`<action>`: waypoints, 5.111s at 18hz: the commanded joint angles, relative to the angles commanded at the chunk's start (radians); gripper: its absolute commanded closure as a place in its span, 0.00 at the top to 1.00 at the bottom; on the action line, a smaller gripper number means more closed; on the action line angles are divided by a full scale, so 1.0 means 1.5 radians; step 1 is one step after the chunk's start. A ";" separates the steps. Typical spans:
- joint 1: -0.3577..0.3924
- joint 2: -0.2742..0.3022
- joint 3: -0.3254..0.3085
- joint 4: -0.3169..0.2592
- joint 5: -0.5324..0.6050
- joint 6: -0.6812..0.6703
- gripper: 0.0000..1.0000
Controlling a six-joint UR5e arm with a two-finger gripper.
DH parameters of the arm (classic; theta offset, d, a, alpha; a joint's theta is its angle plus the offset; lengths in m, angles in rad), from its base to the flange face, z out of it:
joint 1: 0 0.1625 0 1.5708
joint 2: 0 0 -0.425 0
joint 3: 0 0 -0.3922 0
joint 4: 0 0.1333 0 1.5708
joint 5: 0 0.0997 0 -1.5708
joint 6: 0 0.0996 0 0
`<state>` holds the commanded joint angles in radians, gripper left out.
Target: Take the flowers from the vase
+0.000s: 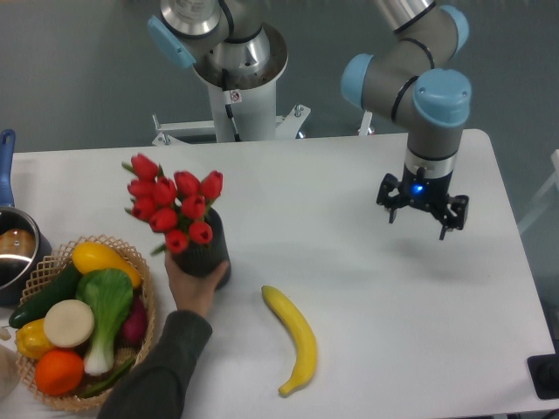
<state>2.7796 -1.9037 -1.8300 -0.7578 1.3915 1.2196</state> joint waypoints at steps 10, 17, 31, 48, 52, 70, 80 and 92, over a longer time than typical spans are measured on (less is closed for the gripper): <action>-0.042 0.089 -0.096 0.001 -0.172 -0.031 1.00; -0.053 0.180 -0.166 -0.001 -0.421 -0.030 1.00; -0.079 0.255 -0.299 -0.002 -0.611 0.097 1.00; -0.153 0.215 -0.300 0.000 -0.649 0.095 0.97; -0.153 0.216 -0.298 0.000 -0.649 0.099 0.08; -0.144 0.278 -0.173 -0.002 -0.672 -0.140 0.00; -0.111 0.287 -0.132 -0.002 -0.700 -0.260 0.00; -0.009 0.280 -0.060 -0.003 -0.722 -0.321 0.00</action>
<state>2.7656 -1.4834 -1.9207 -0.7624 0.3083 0.7378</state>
